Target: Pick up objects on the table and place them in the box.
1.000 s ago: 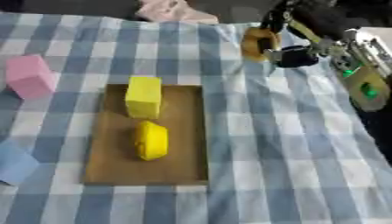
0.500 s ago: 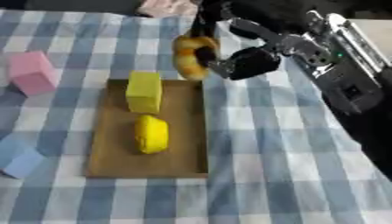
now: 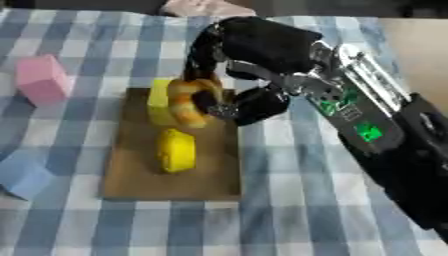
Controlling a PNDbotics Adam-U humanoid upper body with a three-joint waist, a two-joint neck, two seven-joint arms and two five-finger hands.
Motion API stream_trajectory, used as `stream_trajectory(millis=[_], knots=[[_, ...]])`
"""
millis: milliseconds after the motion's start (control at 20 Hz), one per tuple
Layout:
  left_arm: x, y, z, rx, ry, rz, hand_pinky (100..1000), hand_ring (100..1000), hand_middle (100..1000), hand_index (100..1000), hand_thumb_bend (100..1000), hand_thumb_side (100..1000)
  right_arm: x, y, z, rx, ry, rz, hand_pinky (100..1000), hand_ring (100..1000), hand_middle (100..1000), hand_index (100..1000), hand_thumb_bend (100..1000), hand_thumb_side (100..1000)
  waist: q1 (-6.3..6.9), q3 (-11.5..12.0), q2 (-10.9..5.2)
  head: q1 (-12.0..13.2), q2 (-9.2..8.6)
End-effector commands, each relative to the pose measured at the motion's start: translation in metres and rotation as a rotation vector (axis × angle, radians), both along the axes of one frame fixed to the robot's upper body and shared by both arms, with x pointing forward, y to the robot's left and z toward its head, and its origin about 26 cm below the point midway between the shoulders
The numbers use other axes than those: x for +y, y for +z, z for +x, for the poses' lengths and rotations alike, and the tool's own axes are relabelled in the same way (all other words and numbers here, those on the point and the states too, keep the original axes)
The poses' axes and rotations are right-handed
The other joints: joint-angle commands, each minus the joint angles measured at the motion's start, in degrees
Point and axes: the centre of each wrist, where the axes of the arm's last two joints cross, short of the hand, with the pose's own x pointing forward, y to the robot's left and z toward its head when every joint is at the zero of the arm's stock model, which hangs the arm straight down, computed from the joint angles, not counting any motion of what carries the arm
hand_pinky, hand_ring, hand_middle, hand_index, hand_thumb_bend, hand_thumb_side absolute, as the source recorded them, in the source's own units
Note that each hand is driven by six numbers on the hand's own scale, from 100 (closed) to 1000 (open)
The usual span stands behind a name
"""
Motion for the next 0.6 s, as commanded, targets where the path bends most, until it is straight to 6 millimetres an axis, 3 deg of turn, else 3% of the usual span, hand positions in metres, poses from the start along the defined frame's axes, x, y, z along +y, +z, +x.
stream_trajectory(millis=[50,400,550,600], knots=[[0.000,0.006,-0.002,-0.026,-0.002,0.003,931,740,678,842,100,752,-0.001,-0.005,0.008,-0.010,-0.027,-0.030,759,587,425,632,100,227,0.22,0.08,-1.16,0.07,-0.37],[-0.001,0.006,-0.002,-0.023,-0.007,0.002,930,741,678,841,100,755,0.000,-0.025,0.019,0.023,-0.044,-0.072,766,600,437,645,100,234,0.21,0.26,-0.83,-0.02,-0.50],[-0.001,0.006,-0.002,-0.022,-0.008,0.002,930,741,678,841,100,756,0.000,-0.029,0.021,0.026,-0.039,-0.096,786,643,505,701,100,243,0.21,0.29,-0.83,-0.10,-0.57],[-0.001,0.006,-0.002,-0.022,-0.009,0.002,930,741,679,841,100,756,0.000,-0.030,0.021,0.027,-0.035,-0.105,796,692,569,753,100,246,0.20,0.28,-0.85,-0.12,-0.60]])
